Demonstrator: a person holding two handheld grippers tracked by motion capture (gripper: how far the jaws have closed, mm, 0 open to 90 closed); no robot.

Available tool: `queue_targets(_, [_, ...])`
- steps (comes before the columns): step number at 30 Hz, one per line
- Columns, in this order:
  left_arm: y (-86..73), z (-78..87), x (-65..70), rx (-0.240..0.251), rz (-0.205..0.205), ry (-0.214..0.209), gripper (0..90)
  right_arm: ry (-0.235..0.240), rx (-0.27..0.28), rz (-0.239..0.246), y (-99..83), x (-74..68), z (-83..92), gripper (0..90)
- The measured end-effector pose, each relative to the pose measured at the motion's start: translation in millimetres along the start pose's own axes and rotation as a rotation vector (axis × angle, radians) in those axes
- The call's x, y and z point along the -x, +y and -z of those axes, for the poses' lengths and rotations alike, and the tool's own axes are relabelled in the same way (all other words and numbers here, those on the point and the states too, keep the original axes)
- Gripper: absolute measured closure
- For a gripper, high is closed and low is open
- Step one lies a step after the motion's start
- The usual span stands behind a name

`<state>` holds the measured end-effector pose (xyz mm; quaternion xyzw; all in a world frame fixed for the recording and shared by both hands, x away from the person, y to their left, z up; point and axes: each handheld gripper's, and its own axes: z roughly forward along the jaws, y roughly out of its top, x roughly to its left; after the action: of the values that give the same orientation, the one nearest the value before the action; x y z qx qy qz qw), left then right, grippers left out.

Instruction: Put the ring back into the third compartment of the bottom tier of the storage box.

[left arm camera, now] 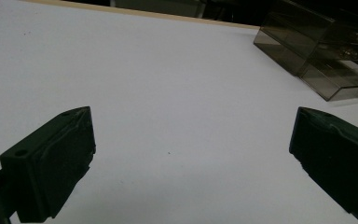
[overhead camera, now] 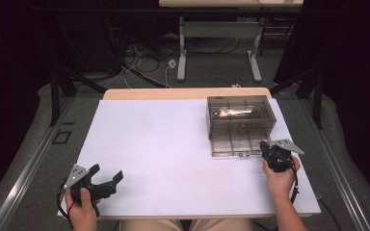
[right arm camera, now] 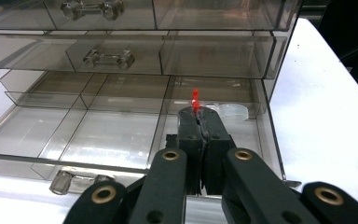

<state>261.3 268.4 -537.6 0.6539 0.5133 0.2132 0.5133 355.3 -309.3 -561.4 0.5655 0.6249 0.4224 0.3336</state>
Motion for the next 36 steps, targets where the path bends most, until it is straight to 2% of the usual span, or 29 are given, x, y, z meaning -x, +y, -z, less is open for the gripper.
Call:
queue_targets(2, [0.0,0.2,-0.2,-0.004,-0.005,-0.001,0.6,0.003,-0.006,0.005,-0.3,0.1,-0.3,89.0])
queue_targets(3, [0.1,0.1,-0.1,-0.004,-0.008,0.000,0.5,0.005,-0.029,0.008,0.1,0.1,0.9,88.9])
queue_targets(5, [0.1,0.1,0.0,-0.004,-0.009,0.000,0.6,0.003,-0.015,0.007,-0.3,-0.1,-0.1,88.9])
queue_targets(6, [0.1,0.1,0.0,-0.004,-0.009,0.000,0.6,0.004,-0.030,0.009,0.1,0.0,0.9,88.9])
queue_targets(7, [0.1,0.1,0.0,-0.004,-0.009,0.000,0.6,0.004,-0.012,0.005,-0.3,-0.5,-0.6,88.8])
queue_targets(12, [0.1,0.1,-0.2,-0.004,-0.008,-0.001,0.6,0.006,-0.017,0.004,-0.3,-1.0,-1.4,87.6])
queue_targets(15, [0.1,0.0,-0.2,-0.005,-0.008,-0.001,0.6,0.005,-0.020,0.011,-0.1,-1.0,-1.6,83.6])
queue_targets(17, [0.1,0.0,-0.1,-0.004,-0.008,-0.001,0.6,0.002,-0.007,0.006,-0.1,-1.7,-1.1,77.2])
queue_targets(18, [0.1,0.0,-0.1,-0.004,-0.008,-0.001,0.5,0.002,-0.007,0.006,-0.1,-1.7,-1.1,77.2])
queue_targets(19, [0.1,-0.1,-0.2,-0.005,-0.009,0.000,0.6,0.006,0.010,0.020,0.0,-1.4,-1.7,74.1])
queue_targets(32, [0.7,-2.0,-0.7,-0.008,-0.008,-0.001,0.6,0.021,0.026,0.028,1.3,-5.0,0.0,66.9])
queue_targets(36, [0.8,-2.5,-0.6,-0.008,-0.005,-0.003,0.6,0.029,0.021,0.017,1.8,-6.8,1.9,64.0])
